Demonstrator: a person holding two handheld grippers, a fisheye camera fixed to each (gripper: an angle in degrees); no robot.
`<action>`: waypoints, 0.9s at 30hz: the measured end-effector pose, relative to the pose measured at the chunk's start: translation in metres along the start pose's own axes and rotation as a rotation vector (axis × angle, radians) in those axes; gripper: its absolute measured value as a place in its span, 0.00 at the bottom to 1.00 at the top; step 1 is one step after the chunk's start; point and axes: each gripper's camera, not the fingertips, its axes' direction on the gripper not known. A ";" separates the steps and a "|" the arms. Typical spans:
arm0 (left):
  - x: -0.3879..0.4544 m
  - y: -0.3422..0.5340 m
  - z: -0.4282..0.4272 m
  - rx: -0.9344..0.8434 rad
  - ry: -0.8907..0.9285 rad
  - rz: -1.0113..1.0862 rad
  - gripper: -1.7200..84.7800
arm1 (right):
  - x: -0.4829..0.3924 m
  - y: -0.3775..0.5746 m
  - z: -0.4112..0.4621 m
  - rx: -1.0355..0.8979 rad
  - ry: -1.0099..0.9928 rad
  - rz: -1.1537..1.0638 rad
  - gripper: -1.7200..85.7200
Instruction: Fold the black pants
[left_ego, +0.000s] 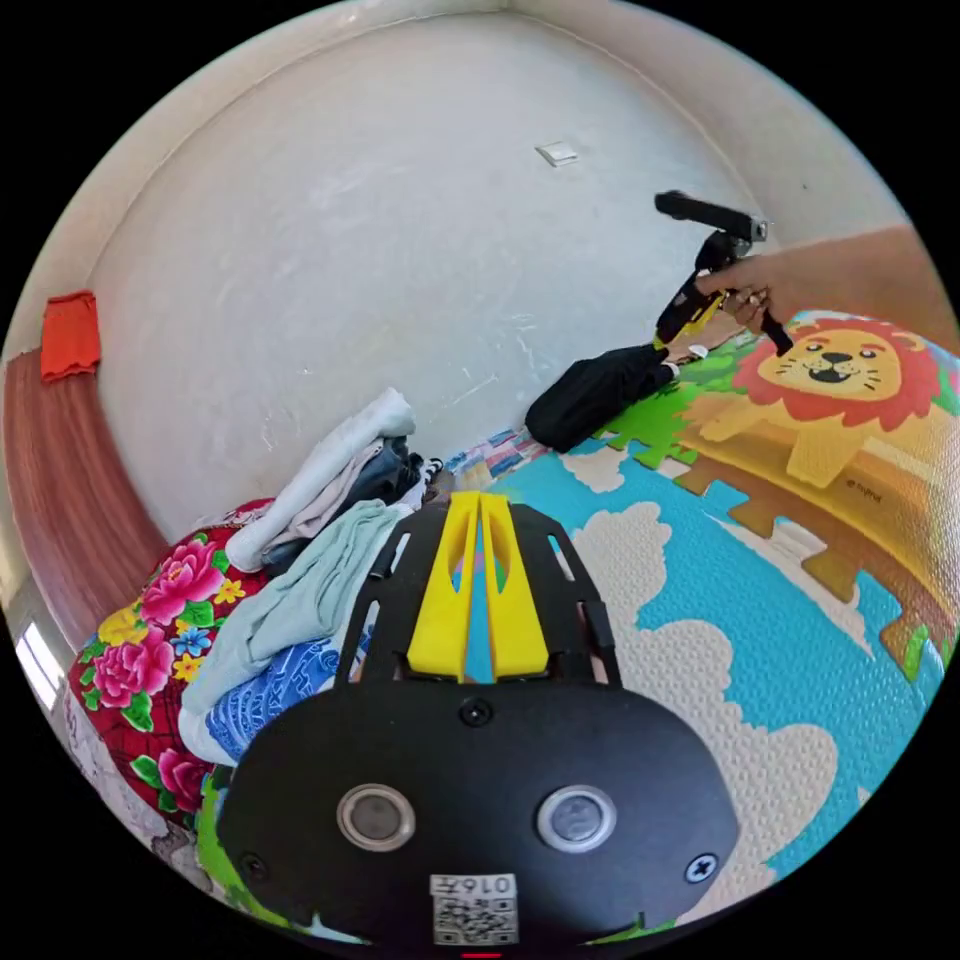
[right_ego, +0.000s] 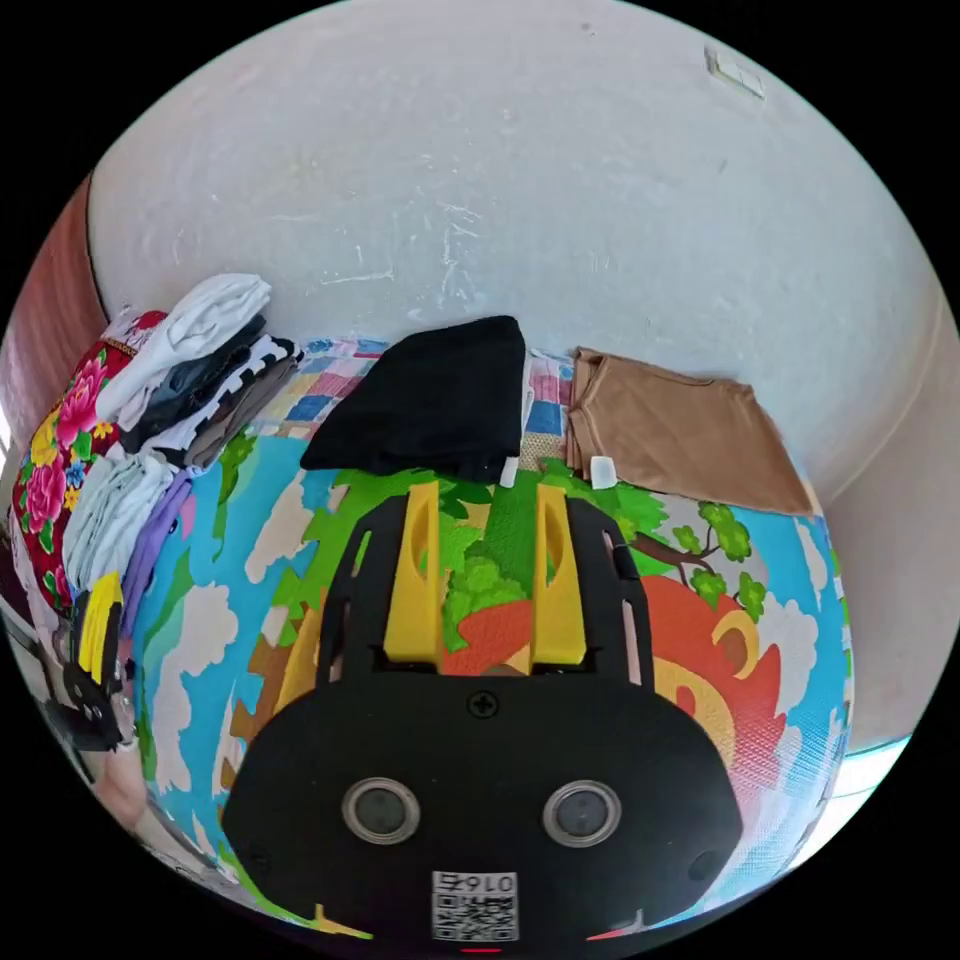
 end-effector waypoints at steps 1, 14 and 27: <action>-0.001 -0.001 -0.003 -0.008 0.013 -0.036 0.01 | 0.009 -0.008 0.003 0.000 -0.026 0.050 0.18; 0.021 0.005 -0.068 0.136 0.057 -0.194 0.01 | 0.056 -0.006 -0.109 0.318 -0.341 0.230 0.03; 0.048 0.011 -0.122 0.237 -0.042 -0.289 0.01 | -0.050 0.101 -0.446 0.375 0.065 -0.454 0.04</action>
